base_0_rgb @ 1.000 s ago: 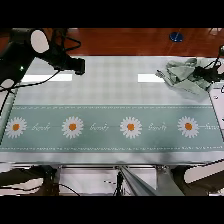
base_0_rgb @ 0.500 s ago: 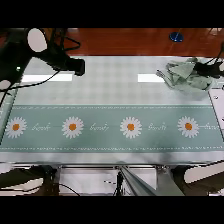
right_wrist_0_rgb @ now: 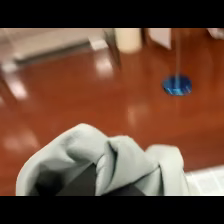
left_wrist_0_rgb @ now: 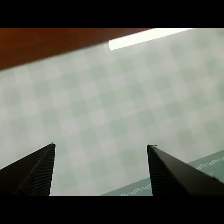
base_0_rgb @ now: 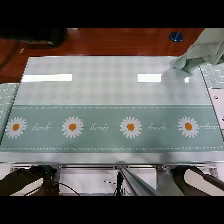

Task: Fold the shirts.

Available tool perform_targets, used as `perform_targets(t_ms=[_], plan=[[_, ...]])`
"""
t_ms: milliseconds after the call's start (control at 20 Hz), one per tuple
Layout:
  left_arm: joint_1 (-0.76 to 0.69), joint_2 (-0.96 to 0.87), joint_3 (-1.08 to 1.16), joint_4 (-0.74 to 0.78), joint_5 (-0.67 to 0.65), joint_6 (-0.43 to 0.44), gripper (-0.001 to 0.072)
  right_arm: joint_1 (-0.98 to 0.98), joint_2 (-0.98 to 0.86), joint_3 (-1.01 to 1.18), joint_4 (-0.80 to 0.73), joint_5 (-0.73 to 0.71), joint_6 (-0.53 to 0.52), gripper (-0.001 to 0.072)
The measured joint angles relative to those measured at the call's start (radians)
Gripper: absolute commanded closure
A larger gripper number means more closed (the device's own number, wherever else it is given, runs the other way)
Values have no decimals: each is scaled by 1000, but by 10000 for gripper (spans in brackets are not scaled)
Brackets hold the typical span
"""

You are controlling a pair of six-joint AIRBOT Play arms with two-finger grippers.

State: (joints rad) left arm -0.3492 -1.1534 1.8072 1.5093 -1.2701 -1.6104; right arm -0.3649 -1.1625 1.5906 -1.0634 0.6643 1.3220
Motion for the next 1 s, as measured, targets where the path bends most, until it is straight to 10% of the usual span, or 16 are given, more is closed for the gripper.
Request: perform_targets(t_ms=[500,1000], plan=[[0,275,45,-70,-155,-26,-12,7,223,3,381,398,-39,690],[0,288,-91,-77,-268,-31,-12,695,-164,3,97,648,-19,688]])
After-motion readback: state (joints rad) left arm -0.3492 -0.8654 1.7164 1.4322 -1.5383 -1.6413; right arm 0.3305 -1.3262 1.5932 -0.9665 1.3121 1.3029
